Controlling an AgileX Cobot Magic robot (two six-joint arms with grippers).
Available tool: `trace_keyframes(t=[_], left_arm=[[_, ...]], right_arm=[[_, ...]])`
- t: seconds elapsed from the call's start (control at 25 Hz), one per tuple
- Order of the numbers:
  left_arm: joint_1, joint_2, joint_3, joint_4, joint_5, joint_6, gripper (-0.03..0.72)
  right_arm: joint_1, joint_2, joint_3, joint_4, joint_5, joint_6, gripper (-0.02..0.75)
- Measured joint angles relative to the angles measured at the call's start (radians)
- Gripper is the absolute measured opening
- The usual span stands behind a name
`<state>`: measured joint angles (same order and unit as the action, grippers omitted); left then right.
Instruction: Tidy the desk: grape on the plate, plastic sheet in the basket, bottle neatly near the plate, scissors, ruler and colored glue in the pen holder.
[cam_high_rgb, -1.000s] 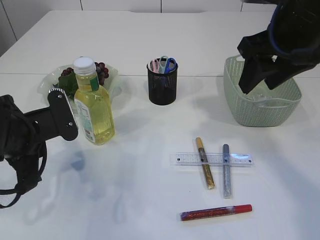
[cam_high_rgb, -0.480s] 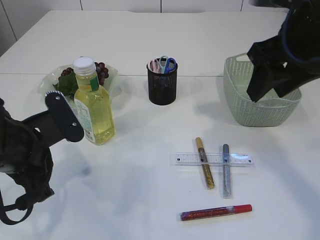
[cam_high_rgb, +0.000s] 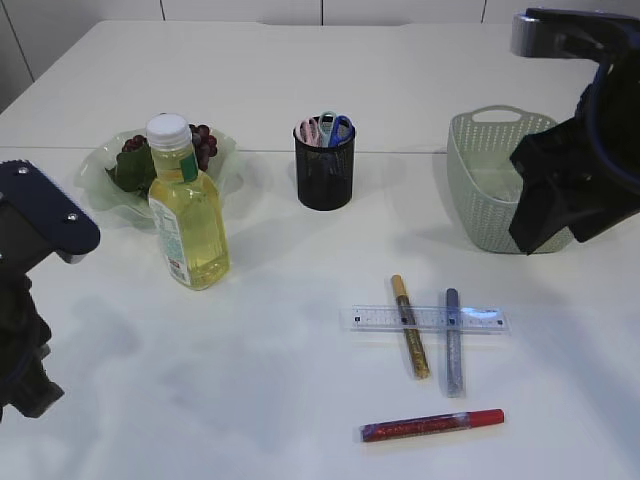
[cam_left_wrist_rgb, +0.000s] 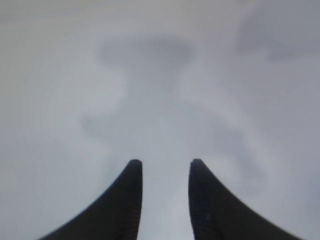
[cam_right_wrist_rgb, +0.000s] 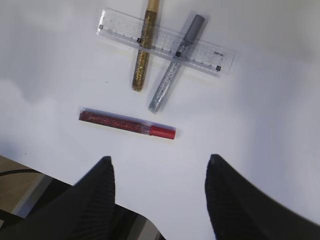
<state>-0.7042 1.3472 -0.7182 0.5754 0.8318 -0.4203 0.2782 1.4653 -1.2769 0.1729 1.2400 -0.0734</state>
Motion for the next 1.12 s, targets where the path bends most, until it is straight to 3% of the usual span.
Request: trace_keyframes(t=[0.24, 0.4, 0.8, 1.12], left_arm=[[0.000, -0.054, 0.000, -0.079, 0.053, 0.010, 0.235], [0.000, -0.063, 0.000, -0.134, 0.053, 0.010, 0.235], [0.000, -0.065, 0.000, -0.267, -0.011, 0.010, 0.235], [0.000, -0.065, 0.000, -0.281, -0.036, 0.010, 0.238]], right_arm=[[0.104, 0.003, 0.001, -0.066, 0.000, 0.000, 0.457], [0.150, 0.045, 0.001, -0.097, 0.000, -0.112, 0.457], [0.157, 0.180, 0.003, -0.101, -0.234, -0.496, 0.457], [0.162, 0.287, 0.003, -0.102, -0.345, -0.757, 0.457]])
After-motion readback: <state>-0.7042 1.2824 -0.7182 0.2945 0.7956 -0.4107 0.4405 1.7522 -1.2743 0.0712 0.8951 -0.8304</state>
